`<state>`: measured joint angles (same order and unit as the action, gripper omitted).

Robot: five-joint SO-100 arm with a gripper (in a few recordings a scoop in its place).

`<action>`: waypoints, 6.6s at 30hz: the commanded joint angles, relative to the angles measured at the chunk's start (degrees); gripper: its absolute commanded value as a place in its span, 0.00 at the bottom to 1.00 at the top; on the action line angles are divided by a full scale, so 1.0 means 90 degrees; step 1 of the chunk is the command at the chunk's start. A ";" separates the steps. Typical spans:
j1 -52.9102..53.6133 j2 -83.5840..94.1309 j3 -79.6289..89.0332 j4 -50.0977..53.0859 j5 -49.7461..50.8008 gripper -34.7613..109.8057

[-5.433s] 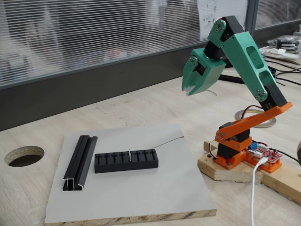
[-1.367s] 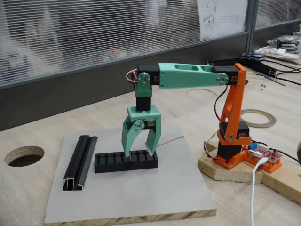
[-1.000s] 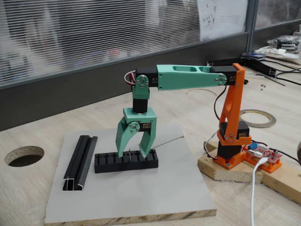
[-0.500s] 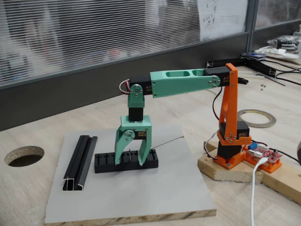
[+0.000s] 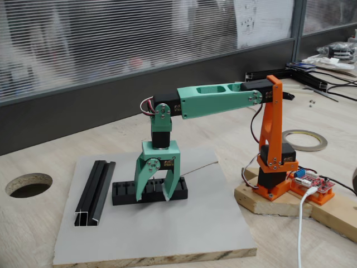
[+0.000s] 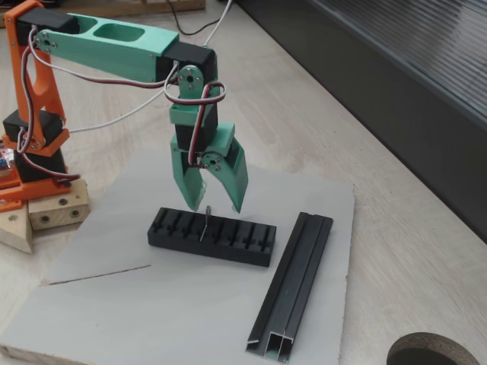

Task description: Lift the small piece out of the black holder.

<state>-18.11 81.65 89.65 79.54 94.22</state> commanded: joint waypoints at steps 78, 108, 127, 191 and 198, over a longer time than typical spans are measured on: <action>0.0342 -0.0293 -0.0547 0.0088 -0.0498 0.57; 0.0332 -0.0312 -0.0615 0.0020 -0.0508 0.32; 0.0342 0.0225 -0.0615 0.0029 -0.0557 0.32; 0.0254 0.4492 -0.0605 0.0029 -0.0518 0.32; 0.0254 0.4492 -0.0605 0.0029 -0.0518 0.32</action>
<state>-14.59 120.59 85.87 79.28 88.77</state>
